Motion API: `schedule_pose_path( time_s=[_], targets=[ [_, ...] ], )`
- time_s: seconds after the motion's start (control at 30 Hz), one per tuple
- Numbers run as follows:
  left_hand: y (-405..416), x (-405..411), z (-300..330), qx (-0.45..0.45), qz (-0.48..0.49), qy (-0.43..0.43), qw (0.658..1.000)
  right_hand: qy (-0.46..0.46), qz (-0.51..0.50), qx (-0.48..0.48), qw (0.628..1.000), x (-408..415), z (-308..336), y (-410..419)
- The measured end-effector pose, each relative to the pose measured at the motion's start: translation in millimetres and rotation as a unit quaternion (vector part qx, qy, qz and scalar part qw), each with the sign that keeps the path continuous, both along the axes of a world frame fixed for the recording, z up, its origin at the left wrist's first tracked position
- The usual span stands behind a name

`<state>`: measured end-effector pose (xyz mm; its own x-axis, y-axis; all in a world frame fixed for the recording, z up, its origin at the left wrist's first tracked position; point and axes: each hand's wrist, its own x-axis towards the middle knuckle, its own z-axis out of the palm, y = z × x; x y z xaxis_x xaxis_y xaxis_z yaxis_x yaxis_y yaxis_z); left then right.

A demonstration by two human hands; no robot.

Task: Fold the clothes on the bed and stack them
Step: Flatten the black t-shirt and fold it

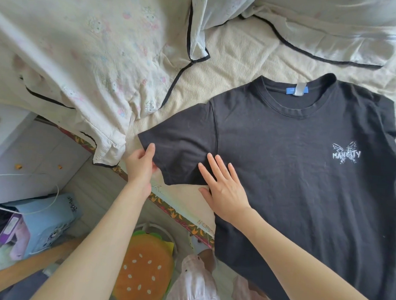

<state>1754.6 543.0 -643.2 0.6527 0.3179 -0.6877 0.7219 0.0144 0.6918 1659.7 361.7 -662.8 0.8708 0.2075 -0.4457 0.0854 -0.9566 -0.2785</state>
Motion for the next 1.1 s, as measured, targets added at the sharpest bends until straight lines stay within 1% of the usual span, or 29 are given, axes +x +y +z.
schedule_pose_path(
  time_s=[0.07, 0.17, 0.23, 0.3, 0.4, 0.53, 0.63, 0.7, 0.8, 0.87, 0.93, 1.0, 1.07, 1.1],
  targets=[
    [-4.4, -1.7, 5.6, 0.077, -0.040, -0.046, 0.995, -0.004, 0.000, 0.013, 1.000, -2.2, 5.4, -5.4],
    [-10.8, -1.4, 17.3, 0.206, -0.128, -0.127, 0.962, 0.008, -0.011, 0.011, 1.000, -0.9, 12.9, -18.2],
    [-19.5, 0.3, 30.3, 0.241, -0.172, -0.165, 0.941, 0.032, -0.016, -0.006, 0.999, 4.8, 17.9, -33.2],
    [-34.3, 1.9, 45.9, 0.248, -0.206, -0.185, 0.928, 0.065, -0.023, -0.018, 0.997, 10.6, 24.0, -52.3],
    [-65.7, 1.5, 67.9, 0.226, -0.250, -0.209, 0.918, 0.118, -0.047, -0.038, 0.991, 12.9, 33.4, -82.3],
    [-120.1, -3.5, 80.4, 0.198, -0.338, -0.203, 0.897, 0.177, -0.110, -0.057, 0.976, 4.2, 38.8, -125.3],
    [-163.4, -9.3, 70.3, 0.167, -0.371, -0.178, 0.896, 0.181, -0.122, -0.057, 0.974, -8.3, 35.3, -151.6],
    [-186.0, -12.9, 57.7, 0.163, -0.382, -0.156, 0.896, 0.177, -0.116, -0.053, 0.976, -16.4, 31.6, -163.0],
    [-208.5, -16.5, 36.7, 0.155, -0.388, -0.129, 0.899, 0.168, -0.099, -0.043, 0.980, -24.1, 26.5, -176.8],
    [-214.5, -19.8, 26.6, 0.151, -0.410, -0.116, 0.892, 0.160, -0.087, -0.032, 0.983, -25.3, 24.2, -182.5],
    [-213.4, -28.2, 21.4, 0.161, -0.444, -0.112, 0.874, 0.157, -0.092, -0.011, 0.983, -26.5, 22.1, -185.5],
    [-204.9, -40.6, 21.3, 0.188, -0.452, -0.156, 0.858, 0.155, -0.122, 0.019, 0.980, -28.0, 21.8, -187.5],
    [-189.0, -52.5, 20.7, 0.251, -0.410, -0.228, 0.847, 0.150, -0.151, 0.041, 0.976, -30.0, 22.6, -188.7],
    [-179.0, -57.1, 18.9, 0.283, -0.369, -0.241, 0.852, 0.144, -0.169, 0.044, 0.974, -30.0, 22.8, -188.4]
  ],
)
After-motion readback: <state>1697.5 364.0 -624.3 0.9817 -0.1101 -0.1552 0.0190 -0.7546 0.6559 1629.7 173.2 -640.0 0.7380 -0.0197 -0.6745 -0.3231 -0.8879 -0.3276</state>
